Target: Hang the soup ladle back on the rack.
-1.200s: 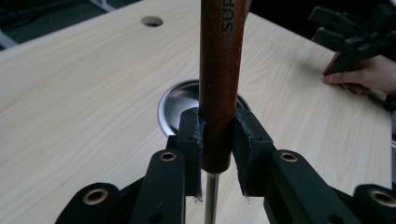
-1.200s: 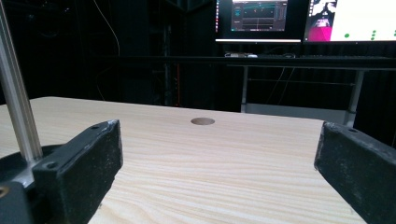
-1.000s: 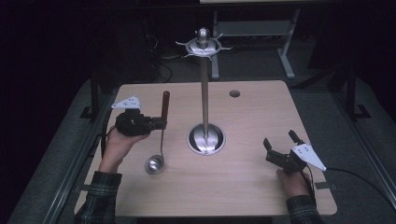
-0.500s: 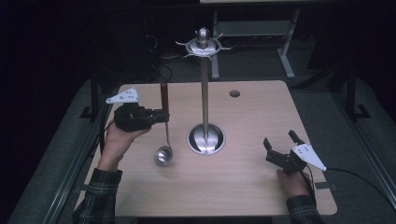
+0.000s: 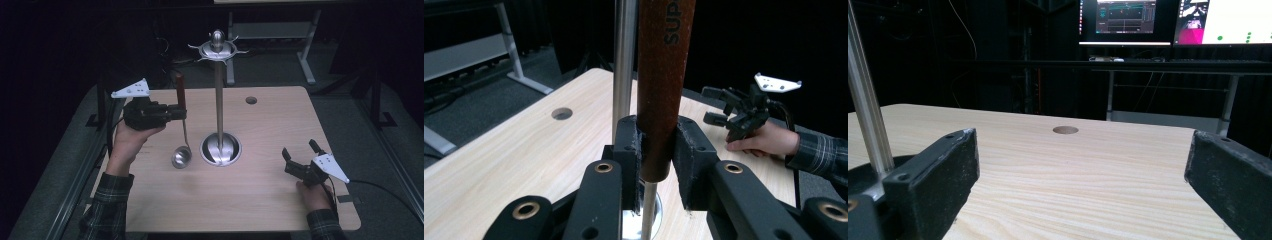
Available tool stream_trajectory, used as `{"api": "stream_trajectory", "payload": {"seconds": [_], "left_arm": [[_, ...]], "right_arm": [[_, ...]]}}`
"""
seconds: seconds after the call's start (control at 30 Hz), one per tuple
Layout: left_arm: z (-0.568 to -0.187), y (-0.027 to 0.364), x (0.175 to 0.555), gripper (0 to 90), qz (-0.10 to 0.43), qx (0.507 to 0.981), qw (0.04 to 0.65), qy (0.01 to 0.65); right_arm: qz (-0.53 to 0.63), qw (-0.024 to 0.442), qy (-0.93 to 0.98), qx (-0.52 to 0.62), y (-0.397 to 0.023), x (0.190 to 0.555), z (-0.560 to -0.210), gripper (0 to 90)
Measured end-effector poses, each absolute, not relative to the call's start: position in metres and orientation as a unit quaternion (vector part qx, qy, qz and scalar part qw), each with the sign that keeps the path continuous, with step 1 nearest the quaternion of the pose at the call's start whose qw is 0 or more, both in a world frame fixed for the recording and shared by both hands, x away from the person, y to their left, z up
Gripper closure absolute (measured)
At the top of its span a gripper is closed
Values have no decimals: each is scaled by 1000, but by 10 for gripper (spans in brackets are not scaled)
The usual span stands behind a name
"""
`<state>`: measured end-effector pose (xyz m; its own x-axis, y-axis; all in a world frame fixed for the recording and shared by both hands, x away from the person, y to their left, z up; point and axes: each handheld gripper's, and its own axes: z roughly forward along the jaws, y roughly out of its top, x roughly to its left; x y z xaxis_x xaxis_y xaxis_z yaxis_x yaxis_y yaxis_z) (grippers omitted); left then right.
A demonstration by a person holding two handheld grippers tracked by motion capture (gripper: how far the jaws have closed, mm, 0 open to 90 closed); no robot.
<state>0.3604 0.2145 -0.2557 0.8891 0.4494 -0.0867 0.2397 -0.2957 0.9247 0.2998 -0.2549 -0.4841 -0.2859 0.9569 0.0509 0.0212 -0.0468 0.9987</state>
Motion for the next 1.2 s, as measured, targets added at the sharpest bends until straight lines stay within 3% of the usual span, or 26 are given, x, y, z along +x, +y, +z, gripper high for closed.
{"api": "stream_trajectory", "payload": {"seconds": [0.5,1.2], "left_arm": [[-228,203,368,741,96,799,560,196],[-218,189,377,741,92,802,560,186]], "right_arm": [[576,406,558,438,-255,300,-484,2],[576,405,559,438,-255,300,-484,2]]}}
